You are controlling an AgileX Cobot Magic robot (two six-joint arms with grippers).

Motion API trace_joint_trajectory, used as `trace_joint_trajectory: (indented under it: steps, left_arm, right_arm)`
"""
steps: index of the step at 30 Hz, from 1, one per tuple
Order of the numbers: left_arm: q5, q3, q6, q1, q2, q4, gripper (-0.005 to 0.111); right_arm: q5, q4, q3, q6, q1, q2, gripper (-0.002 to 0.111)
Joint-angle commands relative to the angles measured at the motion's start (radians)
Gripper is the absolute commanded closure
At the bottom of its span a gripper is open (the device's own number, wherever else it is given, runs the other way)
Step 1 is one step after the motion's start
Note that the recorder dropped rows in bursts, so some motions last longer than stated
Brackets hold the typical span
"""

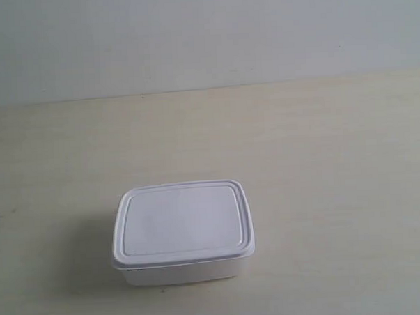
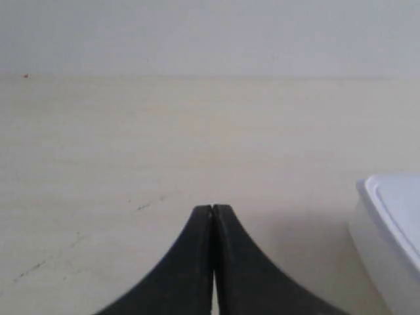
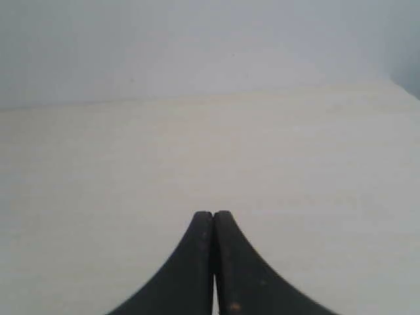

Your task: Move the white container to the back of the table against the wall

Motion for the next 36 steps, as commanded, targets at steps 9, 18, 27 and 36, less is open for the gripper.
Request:
trace_joint_trajectory:
  steps: [9,18,27,36]
  left_arm:
    - [-0.180,0.000,-0.193,0.002,0.001,-0.180,0.107]
    - [-0.165,0.000,-0.447,0.002,0.001,-0.178,0.107]
    - [0.352,-0.581,-0.265,0.002,0.661,0.067,0.107]
    - [0.563,-0.827,-0.042,-0.043,0.843,-0.093,0.107]
  right_arm:
    - [-0.200,0.002,0.002,0.058,0.002,-0.005,0.108]
    - [-0.275,0.002,0.002,0.350,0.002,0.000,0.108]
    - [0.268,-0.011,-0.606,0.304,0.002,0.580,0.108]
    - [0.542,0.348,-0.927,-0.030,0.002,0.840,0.108]
